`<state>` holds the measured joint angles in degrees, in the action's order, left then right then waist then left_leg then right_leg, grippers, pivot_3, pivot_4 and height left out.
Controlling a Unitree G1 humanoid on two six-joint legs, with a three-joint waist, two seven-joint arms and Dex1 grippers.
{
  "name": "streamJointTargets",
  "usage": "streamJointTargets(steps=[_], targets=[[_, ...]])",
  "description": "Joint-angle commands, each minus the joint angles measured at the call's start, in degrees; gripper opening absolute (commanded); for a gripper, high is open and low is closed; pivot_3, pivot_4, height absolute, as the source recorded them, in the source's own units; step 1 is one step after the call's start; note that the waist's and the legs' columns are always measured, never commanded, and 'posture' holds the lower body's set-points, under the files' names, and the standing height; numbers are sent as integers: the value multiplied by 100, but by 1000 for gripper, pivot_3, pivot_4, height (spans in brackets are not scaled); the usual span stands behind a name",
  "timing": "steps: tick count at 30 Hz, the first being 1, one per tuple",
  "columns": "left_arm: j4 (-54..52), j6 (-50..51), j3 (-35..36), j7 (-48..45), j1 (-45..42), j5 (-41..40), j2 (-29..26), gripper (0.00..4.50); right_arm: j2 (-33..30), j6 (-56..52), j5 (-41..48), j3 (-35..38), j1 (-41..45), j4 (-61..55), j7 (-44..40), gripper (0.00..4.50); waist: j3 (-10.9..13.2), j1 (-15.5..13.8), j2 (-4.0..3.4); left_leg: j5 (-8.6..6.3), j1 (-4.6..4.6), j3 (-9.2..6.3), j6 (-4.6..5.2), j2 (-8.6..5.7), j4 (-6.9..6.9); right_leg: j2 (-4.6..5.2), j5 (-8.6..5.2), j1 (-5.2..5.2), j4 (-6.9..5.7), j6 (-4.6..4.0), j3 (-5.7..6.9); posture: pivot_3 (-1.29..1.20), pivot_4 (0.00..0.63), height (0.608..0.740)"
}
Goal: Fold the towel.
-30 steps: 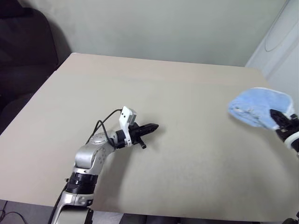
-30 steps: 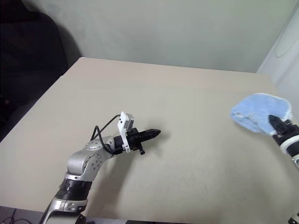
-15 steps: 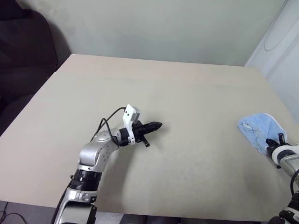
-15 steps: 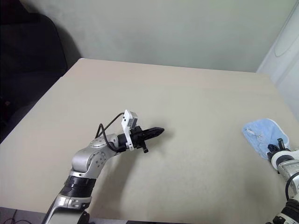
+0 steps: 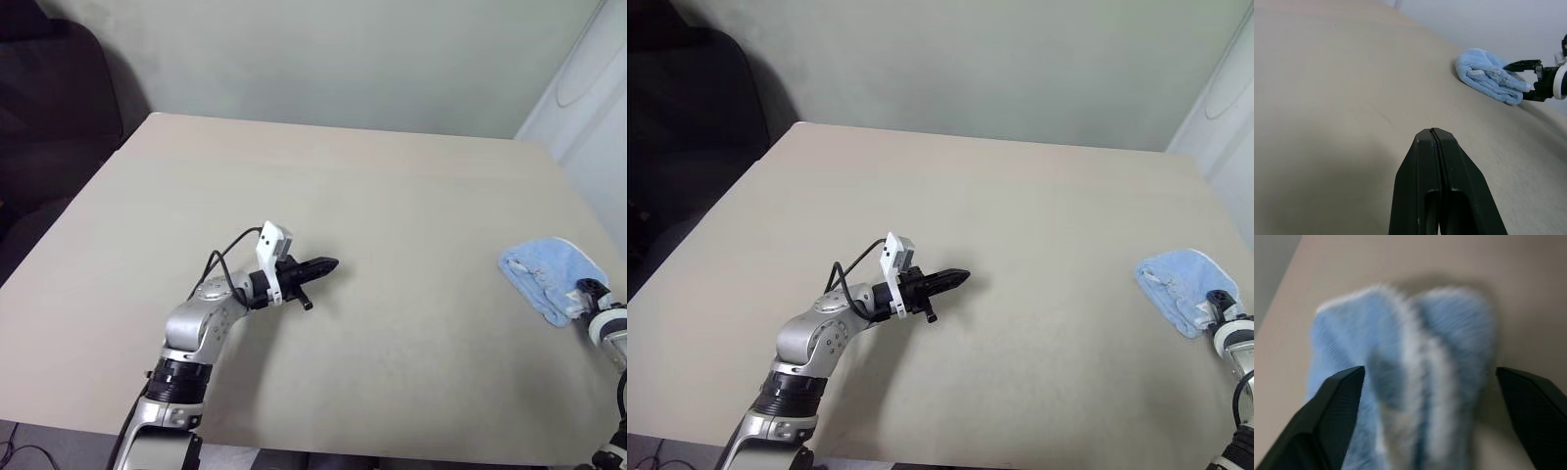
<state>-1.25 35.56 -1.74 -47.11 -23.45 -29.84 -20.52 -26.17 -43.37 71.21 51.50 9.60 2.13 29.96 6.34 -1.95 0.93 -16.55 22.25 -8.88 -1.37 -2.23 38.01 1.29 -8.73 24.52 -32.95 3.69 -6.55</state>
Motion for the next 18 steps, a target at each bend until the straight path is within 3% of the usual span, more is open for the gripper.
streamJointTargets(steps=[1, 5, 9, 15, 18], targets=[[-110, -94, 126, -16, -69, -71, -19, 0, -118, 294, 96, 294, -22, -347, -86, 4487, -1, 2, -2, -1, 0, 0, 0, 0, 0, 0, 0, 0, 0, 0, 0, 0, 150, 740], [66, -212, 498, 243, -189, -112, 25, 0, -1002, 560, -1346, -742, -538, -1082, -1418, 4487, -6, 0, -24, -4, 11, 0, 3, 0, 1, 6, -2, 8, 0, 3, 0, 0, 150, 740], [788, -1128, 1025, 906, -516, 403, -26, 0, -1905, 1367, -2954, -2227, -1038, -1958, -2999, 4487, -14, 31, -17, -6, 16, -1, 2, 10, -2, 5, -2, 10, 0, 3, 5, 0, 150, 740], [1438, -2082, 1143, 859, -613, 856, -375, 0, -1833, 1524, -3492, -3539, -696, -2453, -4153, 4487, -17, 90, -7, -5, -5, 12, 1, 18, 3, -5, -4, 7, 1, 6, 4, 0, 150, 740], [1530, -2164, 1090, 843, -668, 856, -343, 0, -1343, 1534, -3817, -4271, -178, -2173, -4302, 4487, -14, 83, -1, 19, -4, 11, 41, 11, 8, -3, 14, 7, 2, -19, 3, 0, 150, 740]])
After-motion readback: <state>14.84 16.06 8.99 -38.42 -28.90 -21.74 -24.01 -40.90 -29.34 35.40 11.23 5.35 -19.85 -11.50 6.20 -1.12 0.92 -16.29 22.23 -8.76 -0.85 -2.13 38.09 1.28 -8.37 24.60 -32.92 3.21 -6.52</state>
